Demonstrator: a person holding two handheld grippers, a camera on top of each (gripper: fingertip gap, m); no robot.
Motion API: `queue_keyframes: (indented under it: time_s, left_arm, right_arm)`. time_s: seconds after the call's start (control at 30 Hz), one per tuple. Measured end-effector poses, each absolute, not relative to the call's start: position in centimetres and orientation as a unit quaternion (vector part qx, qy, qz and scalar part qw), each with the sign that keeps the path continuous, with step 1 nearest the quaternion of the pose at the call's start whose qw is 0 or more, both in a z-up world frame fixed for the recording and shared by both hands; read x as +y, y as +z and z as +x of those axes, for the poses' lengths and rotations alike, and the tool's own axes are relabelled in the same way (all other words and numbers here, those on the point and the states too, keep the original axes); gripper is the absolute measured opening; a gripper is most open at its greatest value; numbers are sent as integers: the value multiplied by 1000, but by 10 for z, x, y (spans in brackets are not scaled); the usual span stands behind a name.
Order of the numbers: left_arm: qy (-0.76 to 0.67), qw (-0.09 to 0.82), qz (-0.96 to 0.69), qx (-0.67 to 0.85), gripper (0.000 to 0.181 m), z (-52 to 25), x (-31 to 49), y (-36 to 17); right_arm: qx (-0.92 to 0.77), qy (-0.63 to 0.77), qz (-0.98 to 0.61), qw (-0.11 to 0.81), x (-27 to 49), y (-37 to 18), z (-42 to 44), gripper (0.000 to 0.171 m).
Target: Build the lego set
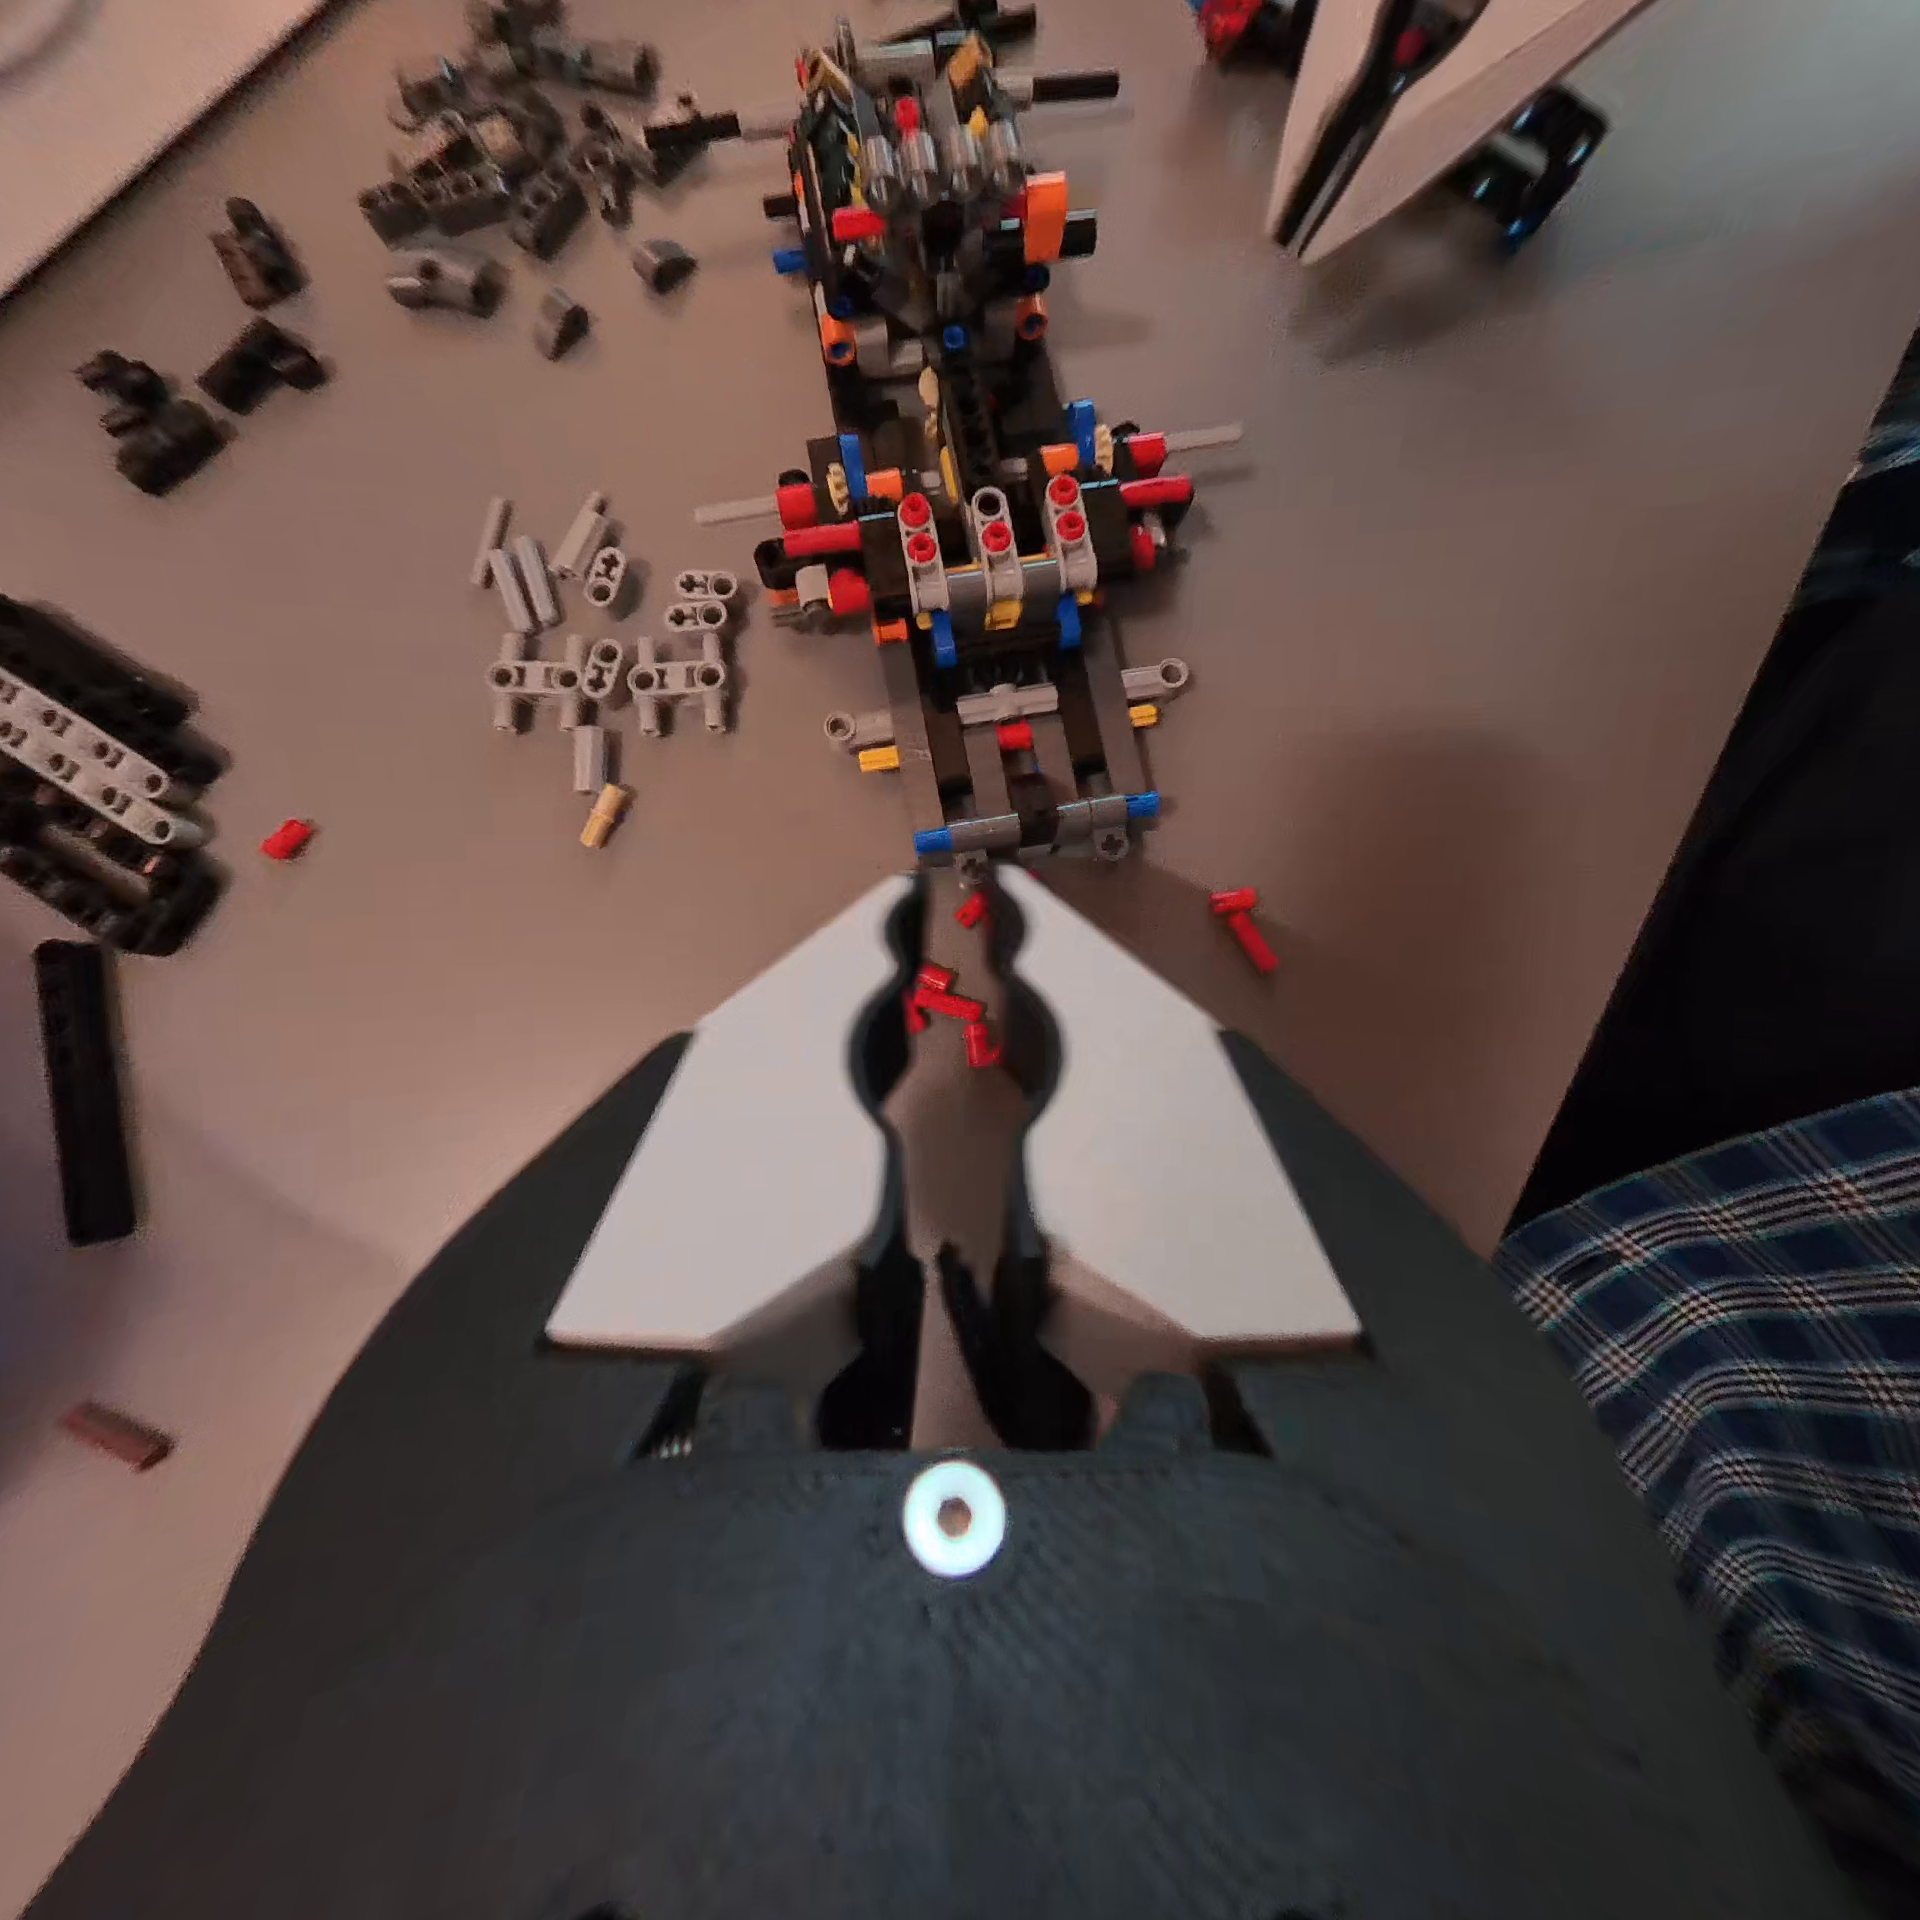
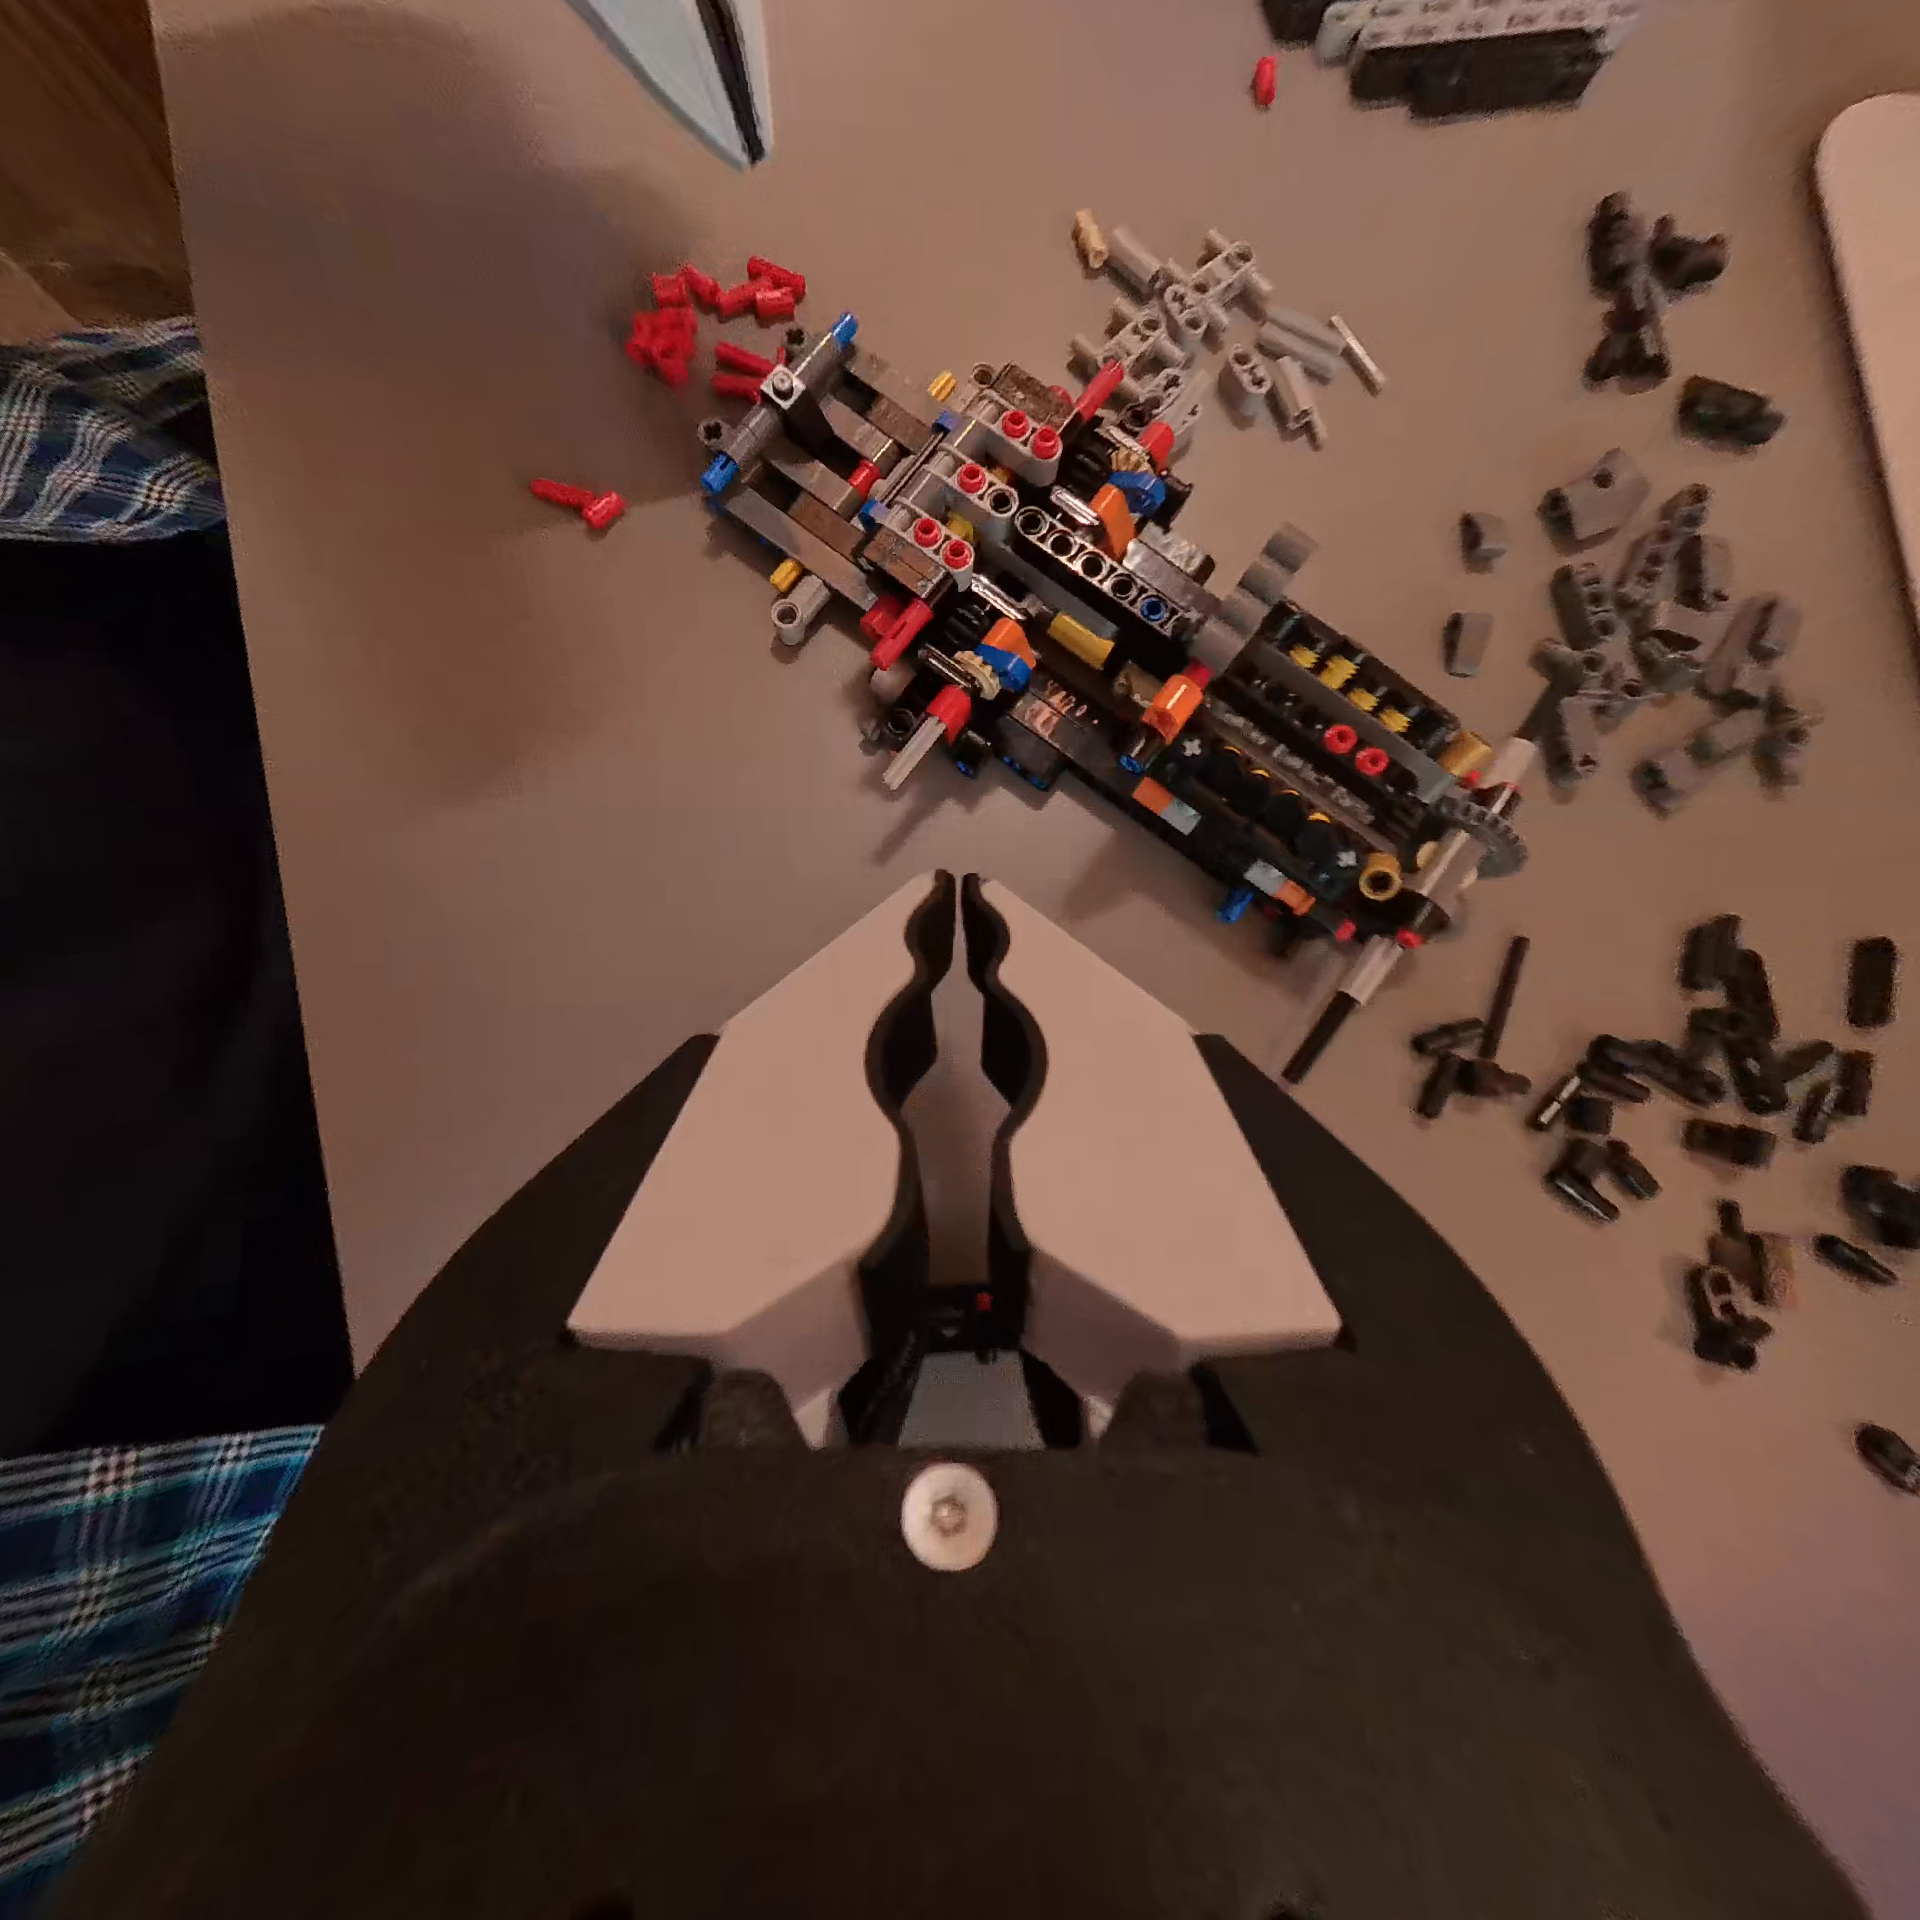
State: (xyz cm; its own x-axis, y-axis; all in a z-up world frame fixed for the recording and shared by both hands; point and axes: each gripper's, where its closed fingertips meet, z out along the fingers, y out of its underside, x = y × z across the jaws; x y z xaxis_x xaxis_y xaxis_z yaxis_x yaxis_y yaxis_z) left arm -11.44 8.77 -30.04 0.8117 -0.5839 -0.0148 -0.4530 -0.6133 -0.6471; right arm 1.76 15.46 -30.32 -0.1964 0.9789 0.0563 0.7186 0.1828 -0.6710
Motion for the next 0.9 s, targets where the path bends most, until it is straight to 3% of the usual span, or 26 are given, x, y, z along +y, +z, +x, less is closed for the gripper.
queue_keyframes:
  time_s: [0.03, 0.47, 0.9]
  left_arm:
    - [-91, 343, -890, 286, 0, -117, 87, -295]
    - [-77, 386, -856, 335, 0, -75, 78, -269]
    - [-161, 396, -828, 363, 0, -26, 63, -286]
  right_arm:
    - [-725, 264, -583, 255, 154, -299, 21, 0]
    - [-700, 333, -568, 275, 113, -256, 35, 0]
    - [-692, 376, -572, 229, 64, -252, 15, 0]
